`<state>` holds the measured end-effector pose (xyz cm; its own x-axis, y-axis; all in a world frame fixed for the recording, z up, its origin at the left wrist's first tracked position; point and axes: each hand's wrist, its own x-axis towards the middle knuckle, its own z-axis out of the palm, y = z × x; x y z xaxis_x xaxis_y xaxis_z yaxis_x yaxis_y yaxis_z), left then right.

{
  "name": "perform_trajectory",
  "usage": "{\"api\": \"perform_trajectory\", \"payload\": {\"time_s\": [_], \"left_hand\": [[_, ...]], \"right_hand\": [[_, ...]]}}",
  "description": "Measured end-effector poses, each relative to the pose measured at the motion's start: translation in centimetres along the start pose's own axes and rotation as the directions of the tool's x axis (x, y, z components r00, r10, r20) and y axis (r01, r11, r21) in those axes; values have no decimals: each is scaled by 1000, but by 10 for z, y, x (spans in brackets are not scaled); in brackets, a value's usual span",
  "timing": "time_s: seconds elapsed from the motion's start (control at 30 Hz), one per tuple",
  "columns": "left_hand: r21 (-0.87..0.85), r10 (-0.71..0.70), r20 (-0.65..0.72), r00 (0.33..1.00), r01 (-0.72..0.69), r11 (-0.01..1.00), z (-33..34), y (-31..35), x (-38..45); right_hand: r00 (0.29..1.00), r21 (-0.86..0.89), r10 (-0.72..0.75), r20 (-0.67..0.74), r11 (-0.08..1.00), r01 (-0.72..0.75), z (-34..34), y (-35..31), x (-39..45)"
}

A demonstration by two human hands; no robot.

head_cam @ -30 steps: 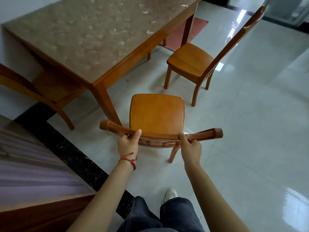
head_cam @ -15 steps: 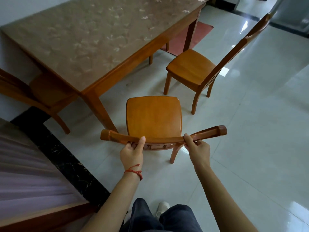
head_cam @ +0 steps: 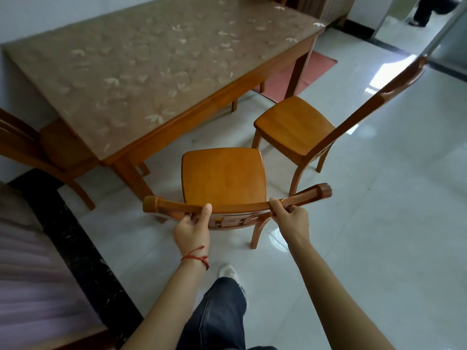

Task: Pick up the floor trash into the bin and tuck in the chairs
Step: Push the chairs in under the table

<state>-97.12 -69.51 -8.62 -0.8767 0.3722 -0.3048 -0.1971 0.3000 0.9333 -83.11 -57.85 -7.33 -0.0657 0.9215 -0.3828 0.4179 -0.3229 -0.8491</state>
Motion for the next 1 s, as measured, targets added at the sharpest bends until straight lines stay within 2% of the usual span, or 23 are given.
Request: {"api": "perform_trajectory", "payload": {"time_s": [0.43,0.63,0.87,1.0], "left_hand": [[-49,-22,-165,986,14,999,105,42,43],[-116,-76,-230,970,50,992,147,56,49],[-260,-185,-376,908,88,961,199,73,54],[-322,-223,-409,885,89,943,229,84,61]], "right_hand": [[992,-68,5,124,998,4,-12,-56,131],[976,-73,-52,211,995,69,-23,-71,175],[931,-93,-144,336,978,185,-39,-91,224],[912,-96,-139,387,977,190,-41,-104,257]]}}
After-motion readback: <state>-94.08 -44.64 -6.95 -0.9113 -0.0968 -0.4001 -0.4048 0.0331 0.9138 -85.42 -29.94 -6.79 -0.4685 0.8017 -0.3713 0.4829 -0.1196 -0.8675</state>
